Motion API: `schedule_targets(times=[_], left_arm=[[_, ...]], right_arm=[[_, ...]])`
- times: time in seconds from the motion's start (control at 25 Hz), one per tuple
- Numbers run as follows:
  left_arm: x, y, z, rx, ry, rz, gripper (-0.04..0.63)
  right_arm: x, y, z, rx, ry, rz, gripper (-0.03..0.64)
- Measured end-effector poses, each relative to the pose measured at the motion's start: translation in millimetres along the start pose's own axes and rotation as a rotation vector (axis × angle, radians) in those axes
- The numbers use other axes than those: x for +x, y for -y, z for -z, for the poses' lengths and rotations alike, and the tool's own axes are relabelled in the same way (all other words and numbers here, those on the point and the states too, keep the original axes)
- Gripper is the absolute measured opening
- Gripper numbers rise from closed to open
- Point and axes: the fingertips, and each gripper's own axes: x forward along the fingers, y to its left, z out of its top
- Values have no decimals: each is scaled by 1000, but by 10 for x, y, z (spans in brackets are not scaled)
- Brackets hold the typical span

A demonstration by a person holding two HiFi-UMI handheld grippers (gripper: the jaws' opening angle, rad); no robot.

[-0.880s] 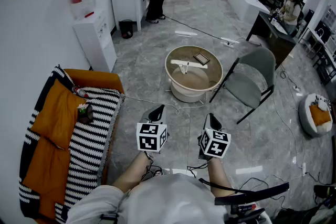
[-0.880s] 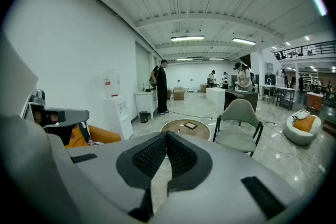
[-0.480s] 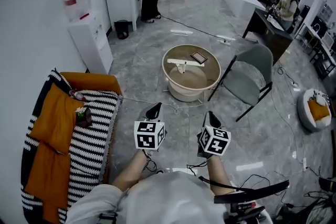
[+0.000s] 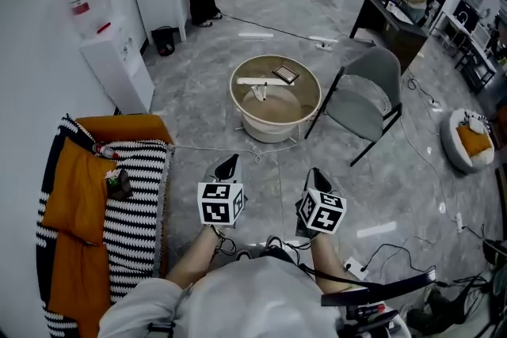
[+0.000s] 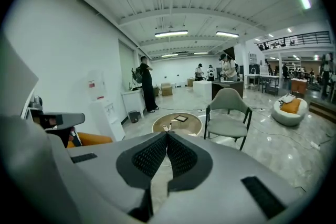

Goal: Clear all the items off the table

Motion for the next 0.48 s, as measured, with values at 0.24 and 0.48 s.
schedule_targets(times=[0.24, 0.48], left_arm=[[355, 93, 10, 0, -20, 13, 8], [863, 86, -83, 0, -29, 2, 8]], right_arm=[[227, 269, -22, 19, -23, 24, 25], [708, 495, -221, 18, -29, 14, 25]])
